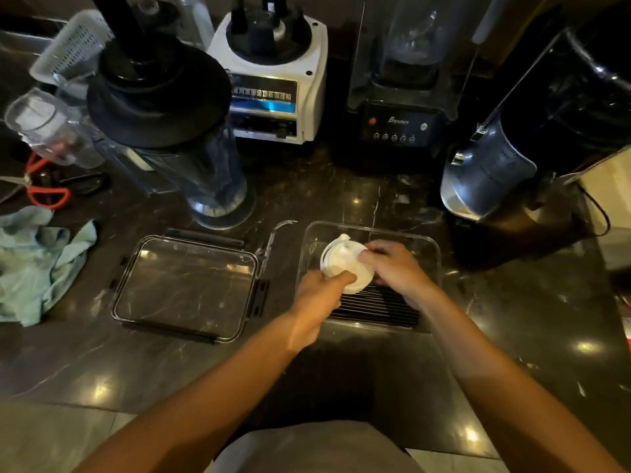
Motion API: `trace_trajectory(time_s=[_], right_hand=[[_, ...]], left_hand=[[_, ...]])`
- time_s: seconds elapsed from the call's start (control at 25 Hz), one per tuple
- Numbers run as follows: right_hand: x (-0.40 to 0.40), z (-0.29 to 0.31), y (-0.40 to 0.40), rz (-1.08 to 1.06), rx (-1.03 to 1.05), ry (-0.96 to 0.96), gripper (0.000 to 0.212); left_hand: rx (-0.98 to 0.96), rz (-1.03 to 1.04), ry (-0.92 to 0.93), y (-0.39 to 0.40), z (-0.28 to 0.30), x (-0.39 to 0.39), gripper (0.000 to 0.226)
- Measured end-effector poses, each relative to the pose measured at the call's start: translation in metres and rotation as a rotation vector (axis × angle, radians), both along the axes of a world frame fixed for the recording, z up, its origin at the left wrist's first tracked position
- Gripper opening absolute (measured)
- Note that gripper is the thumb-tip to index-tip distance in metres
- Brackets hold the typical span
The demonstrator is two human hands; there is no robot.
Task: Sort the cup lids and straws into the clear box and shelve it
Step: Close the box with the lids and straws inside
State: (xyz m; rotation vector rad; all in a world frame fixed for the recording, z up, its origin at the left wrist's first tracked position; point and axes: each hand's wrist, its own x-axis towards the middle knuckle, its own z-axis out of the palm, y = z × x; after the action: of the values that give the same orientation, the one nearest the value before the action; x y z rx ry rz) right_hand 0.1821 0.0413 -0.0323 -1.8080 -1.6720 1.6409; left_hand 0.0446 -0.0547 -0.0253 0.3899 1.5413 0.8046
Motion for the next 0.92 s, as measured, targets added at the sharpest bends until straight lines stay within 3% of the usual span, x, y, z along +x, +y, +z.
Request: trace_trajectory(time_s=[0.24,0.48,0.68,0.76,0.92], right_hand=[[-0.027,-0.015,0.012,0.219,0.131,-0.102,0.027],[-0.025,-0.035,0.006,0.233,0.317,-0.241,0.027],[-0.019,-0.024,-0.001,0.268,0.429,-0.309,0.034],[-0.019,-0.004,0.0,0.24,0.486,-0.255,0.029],[-0.038,0.047,0.01,0.149,0.57,-0.08,0.018]], left_hand=[[0.018,0.198,-0.013,0.007,0.009,0.006,0.029],[-0.014,0.208,0.033,0.009,0.004,0.009,0.053],[0.009,0.13,0.039,0.003,0.02,-0.001,0.024],[0.079,0.072,0.086,0.001,0.034,-0.016,0.019],[0.239,0.086,0.265,-0.008,0.049,-0.074,0.033]])
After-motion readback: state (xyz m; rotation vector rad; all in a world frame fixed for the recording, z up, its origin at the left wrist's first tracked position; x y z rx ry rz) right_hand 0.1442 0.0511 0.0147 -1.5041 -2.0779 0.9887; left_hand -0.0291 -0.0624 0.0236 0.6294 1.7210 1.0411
